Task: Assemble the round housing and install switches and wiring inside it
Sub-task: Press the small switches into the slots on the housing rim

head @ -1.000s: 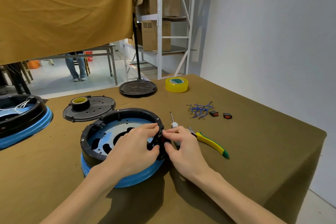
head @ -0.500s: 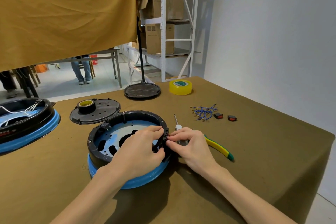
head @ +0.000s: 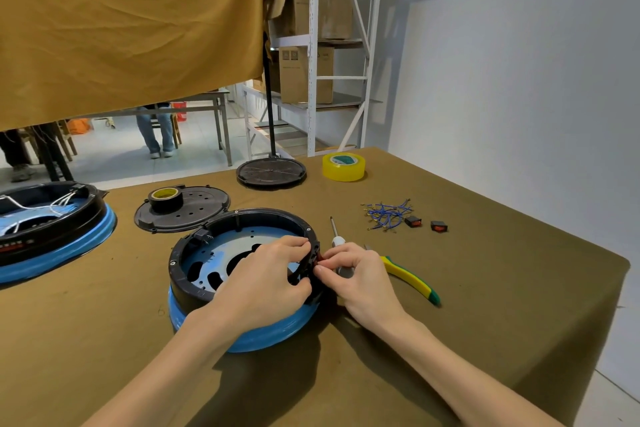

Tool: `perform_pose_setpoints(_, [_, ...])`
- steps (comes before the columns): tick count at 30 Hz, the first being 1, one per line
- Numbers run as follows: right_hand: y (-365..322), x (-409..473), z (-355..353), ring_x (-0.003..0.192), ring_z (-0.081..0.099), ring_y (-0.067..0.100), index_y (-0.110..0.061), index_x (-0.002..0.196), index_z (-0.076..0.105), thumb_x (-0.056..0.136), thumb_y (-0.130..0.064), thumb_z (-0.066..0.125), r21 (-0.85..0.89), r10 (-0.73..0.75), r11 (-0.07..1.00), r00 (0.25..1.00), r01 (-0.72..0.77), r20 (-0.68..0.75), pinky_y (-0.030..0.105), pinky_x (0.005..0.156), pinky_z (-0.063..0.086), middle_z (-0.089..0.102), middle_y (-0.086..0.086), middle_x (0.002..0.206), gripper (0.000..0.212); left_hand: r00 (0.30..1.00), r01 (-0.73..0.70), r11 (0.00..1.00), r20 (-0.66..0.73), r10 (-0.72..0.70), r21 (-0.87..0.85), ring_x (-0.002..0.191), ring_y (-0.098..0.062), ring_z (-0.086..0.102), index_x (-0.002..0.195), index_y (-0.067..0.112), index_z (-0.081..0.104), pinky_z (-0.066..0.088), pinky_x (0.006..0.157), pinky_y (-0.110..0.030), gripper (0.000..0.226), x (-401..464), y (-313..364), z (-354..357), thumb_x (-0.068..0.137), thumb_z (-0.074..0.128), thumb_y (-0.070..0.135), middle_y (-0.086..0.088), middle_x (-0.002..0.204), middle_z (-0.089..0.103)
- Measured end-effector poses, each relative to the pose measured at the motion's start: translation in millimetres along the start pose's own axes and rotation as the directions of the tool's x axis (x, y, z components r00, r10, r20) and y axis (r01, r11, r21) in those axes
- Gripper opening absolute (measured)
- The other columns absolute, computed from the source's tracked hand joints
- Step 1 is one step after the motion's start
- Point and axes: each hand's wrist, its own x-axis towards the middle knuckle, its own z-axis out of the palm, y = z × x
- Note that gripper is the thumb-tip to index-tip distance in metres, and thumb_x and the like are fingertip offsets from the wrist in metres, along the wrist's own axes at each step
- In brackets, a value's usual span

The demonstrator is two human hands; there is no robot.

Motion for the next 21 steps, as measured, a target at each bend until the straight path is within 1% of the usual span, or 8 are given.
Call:
perform_pose_setpoints(4, [-6,8,-11,0.097,0.065,-0.003,-0.027,0.097,0.082,0.091,-0.023,0.076,-0.023,-0.017,1.0,0.997,0.019,0.079,0.012,0.08,0.053,0.072,-0.016,0.095,0.009,1.0,0.024,0.999,-0.007,-0.025,-0.032,0.119,-0.01,0.06,0.15,0.038,0.05,0.054,0.099,-0.029,0.059,-2,2,-1,0.092,0.063,0.042,0.022,0.154,0.047])
perform_pose_setpoints(8, [-6,15,-16,0.09,0.07,0.006,-0.022,0.097,0.083,0.092,-0.022,0.076,0.024,-0.009,1.0,0.997,0.007,0.073,0.027,0.08,0.06,0.074,-0.011,0.092,0.009,0.999,0.006,0.999,-0.048,-0.008,-0.042,0.119,-0.008,0.062,0.146,0.039,0.055,0.056,0.098,-0.029,0.056,-4,3,0,0.091,0.066,0.039,0.021,0.15,0.052])
perform_pose_setpoints(12, [0,22,-17,0.087,0.072,0.005,-0.02,0.095,0.084,0.09,-0.02,0.078,0.113,0.02,0.993,0.99,-0.036,0.137,0.02,0.073,0.057,0.077,-0.009,0.086,0.007,0.999,-0.029,0.999,-0.032,0.028,-0.024,0.122,-0.007,0.061,0.144,0.039,0.058,0.055,0.099,-0.027,0.052,-1,1,-1,0.092,0.065,0.034,0.021,0.151,0.05])
perform_pose_setpoints(15, [1,28,-18,0.073,0.069,0.001,-0.017,0.093,0.083,0.09,-0.018,0.079,0.182,0.048,0.98,0.982,-0.081,0.181,0.014,0.062,0.051,0.076,-0.01,0.078,0.005,0.999,-0.02,1.0,-0.046,0.019,-0.021,0.122,-0.006,0.061,0.145,0.038,0.057,0.055,0.099,-0.027,0.051,1,1,0,0.094,0.063,0.037,0.02,0.151,0.05])
perform_pose_setpoints(16, [0,30,-20,0.072,0.069,0.002,-0.017,0.092,0.083,0.089,-0.018,0.08,0.19,0.044,0.978,0.979,-0.083,0.201,0.014,0.062,0.051,0.076,-0.009,0.078,0.005,0.998,-0.014,1.0,-0.058,0.013,-0.016,0.121,-0.005,0.06,0.146,0.037,0.055,0.055,0.1,-0.028,0.052,0,1,1,0.095,0.063,0.04,0.02,0.151,0.051])
perform_pose_setpoints(18, [-3,37,-25,0.079,0.073,0.008,-0.017,0.092,0.083,0.089,-0.018,0.079,0.198,0.011,0.978,0.971,-0.059,0.237,0.019,0.068,0.056,0.078,-0.004,0.083,0.004,0.995,-0.007,1.0,-0.099,0.008,0.011,0.12,-0.003,0.06,0.148,0.037,0.053,0.054,0.1,-0.026,0.053,-1,2,4,0.096,0.061,0.044,0.02,0.149,0.053])
perform_pose_setpoints(19, [-3,42,-29,0.081,0.074,0.01,-0.018,0.091,0.083,0.089,-0.019,0.08,0.206,-0.003,0.978,0.975,-0.044,0.223,0.02,0.072,0.057,0.079,-0.003,0.085,0.004,0.992,-0.009,0.999,-0.125,0.013,0.032,0.119,-0.002,0.06,0.147,0.036,0.053,0.053,0.1,-0.025,0.052,-2,2,5,0.096,0.061,0.046,0.02,0.147,0.055])
perform_pose_setpoints(21, [1,53,-37,0.08,0.073,0.006,-0.022,0.087,0.082,0.089,-0.023,0.08,0.213,0.001,0.977,0.994,-0.025,0.11,0.019,0.072,0.055,0.079,-0.005,0.084,0.003,0.986,-0.019,0.996,-0.166,0.033,0.082,0.12,-0.002,0.059,0.145,0.036,0.055,0.052,0.099,-0.025,0.049,-2,4,6,0.097,0.058,0.049,0.021,0.142,0.058])
